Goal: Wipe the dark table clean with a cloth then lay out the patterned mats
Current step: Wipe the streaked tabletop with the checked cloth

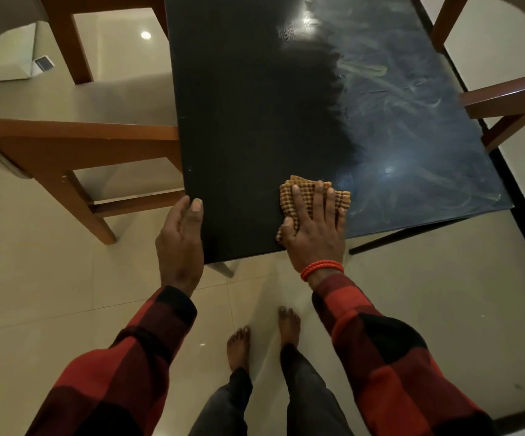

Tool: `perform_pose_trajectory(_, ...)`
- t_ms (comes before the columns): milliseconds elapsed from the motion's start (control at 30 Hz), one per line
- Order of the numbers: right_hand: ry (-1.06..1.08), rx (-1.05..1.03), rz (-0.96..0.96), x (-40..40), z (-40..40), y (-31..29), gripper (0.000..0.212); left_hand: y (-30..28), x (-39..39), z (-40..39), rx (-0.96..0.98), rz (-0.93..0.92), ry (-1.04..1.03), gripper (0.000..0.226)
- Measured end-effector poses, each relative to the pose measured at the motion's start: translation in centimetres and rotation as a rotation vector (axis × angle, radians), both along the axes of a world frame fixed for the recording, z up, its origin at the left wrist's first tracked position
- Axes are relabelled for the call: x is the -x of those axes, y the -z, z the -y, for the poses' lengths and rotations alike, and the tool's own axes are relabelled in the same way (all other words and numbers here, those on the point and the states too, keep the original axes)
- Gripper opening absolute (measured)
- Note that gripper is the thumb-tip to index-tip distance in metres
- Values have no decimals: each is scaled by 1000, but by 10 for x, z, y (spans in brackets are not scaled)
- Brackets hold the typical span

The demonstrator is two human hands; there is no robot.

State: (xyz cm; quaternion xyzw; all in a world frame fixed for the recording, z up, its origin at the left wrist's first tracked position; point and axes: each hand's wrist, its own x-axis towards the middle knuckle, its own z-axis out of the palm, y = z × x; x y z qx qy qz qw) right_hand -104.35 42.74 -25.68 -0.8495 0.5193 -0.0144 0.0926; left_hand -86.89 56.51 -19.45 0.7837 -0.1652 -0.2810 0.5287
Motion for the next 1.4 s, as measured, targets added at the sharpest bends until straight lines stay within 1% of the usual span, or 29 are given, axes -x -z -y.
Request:
perform_pose_trajectory(67,32,0,-10,12,15,1,65,-1,7,10,-32,97,39,63)
perform_pose_trajectory(133,64,-1,-14,24,30,2,65,-3,14,22,-22,137,60,58)
perform_pose_trajectory(233,93,13,-12,38,51,2,66,-3,22,37,-16,129,40,50)
perform_pose_trajectory(367,88,23,-7,47,73,0,66,2,28,44,-44,118,38,50)
perform_pose_trajectory(467,66,20,-2,49,75,-2,68,4,38,49,-73,127,77,49)
perform_pose_trajectory(633,8,-13,-46,53,75,-5,85,-5,69,80,-104,151,210,54)
perform_pose_trajectory(833,-49,-22,39,55,91,-16,73,-17,101,144,-131,113,321,54)
perform_pose_trajectory(933,-40,-100,121,55,121,-28,64,-22,116,178,-149,97,340,50)
perform_pose_trajectory(967,11,-155,203,54,133,-33,62,-23,120,189,-160,99,346,48)
perform_pose_trajectory(1000,87,-239,336,53,145,-38,62,-24,123,199,-168,101,356,47)
perform_pose_trajectory(1067,310,-470,697,52,171,-54,56,-27,130,221,-158,102,375,45)
perform_pose_trajectory(1133,570,-637,1044,51,193,-73,36,-29,135,244,-141,69,383,44)
perform_pose_trajectory(1167,679,-684,1162,50,202,-80,27,-30,136,255,-135,43,380,44)
perform_pose_trajectory(1200,768,-752,1273,50,214,-86,23,-30,136,267,-129,19,374,44)
perform_pose_trajectory(1233,840,-867,1400,51,223,-91,25,-29,135,278,-124,5,363,45)
perform_pose_trajectory(1300,911,-1164,1658,53,241,-97,39,-27,132,303,-118,-10,332,46)
perform_pose_trajectory(1333,908,-1279,1759,55,249,-102,43,-25,129,314,-119,-28,308,48)
perform_pose_trajectory(1400,856,-1426,1895,56,267,-108,46,-23,121,339,-118,-112,259,56)
